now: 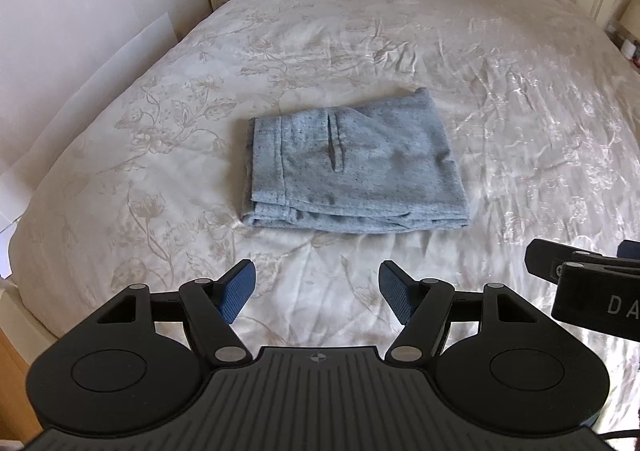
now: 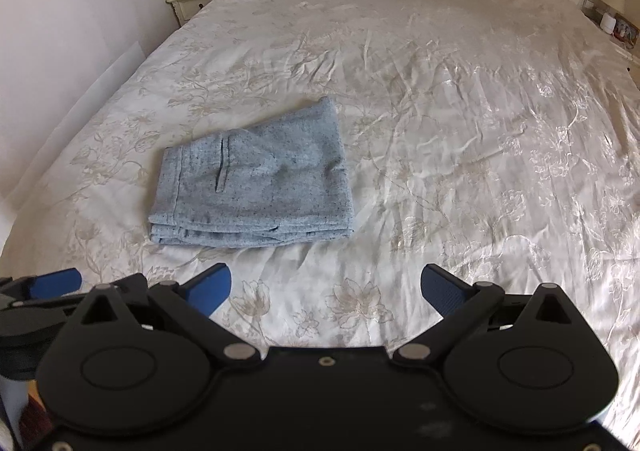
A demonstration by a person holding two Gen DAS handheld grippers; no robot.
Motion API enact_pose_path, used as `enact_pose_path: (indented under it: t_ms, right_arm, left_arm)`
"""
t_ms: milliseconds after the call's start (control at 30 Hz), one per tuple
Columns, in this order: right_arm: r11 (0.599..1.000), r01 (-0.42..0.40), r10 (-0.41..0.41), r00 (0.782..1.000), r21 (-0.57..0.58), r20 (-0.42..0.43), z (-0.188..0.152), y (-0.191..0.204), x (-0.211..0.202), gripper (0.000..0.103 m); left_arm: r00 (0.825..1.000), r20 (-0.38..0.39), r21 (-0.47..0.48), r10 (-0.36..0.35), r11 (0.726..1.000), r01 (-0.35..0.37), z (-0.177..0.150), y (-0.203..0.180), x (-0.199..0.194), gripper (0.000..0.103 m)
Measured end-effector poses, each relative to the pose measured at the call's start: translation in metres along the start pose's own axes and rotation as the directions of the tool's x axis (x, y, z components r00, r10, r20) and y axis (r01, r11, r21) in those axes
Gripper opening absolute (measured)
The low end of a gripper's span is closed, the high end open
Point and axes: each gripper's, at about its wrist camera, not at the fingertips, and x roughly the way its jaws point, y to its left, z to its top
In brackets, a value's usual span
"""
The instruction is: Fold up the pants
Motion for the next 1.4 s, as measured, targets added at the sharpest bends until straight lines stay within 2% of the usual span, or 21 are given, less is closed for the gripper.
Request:
enact_pose_path:
  t_ms: [400,1400]
  right_arm:
    - [1.000,0.014,-0.014,1.000,-0.008,0.002,0.009,0.020,0.005,0.103]
    - [0.999,0.019,-0.018,0.999,0.045,-0.027,0.003,0.032,0.023,0.103]
  left_arm:
    - [0.999,-0.023,-0.011,-0.027,1.000,0.026,0.008,0.016,0.010,0.067]
    - [0.999,-0.032,0.032,0.010,0.999,-0.009,0.000,0.016,0.008,0.067]
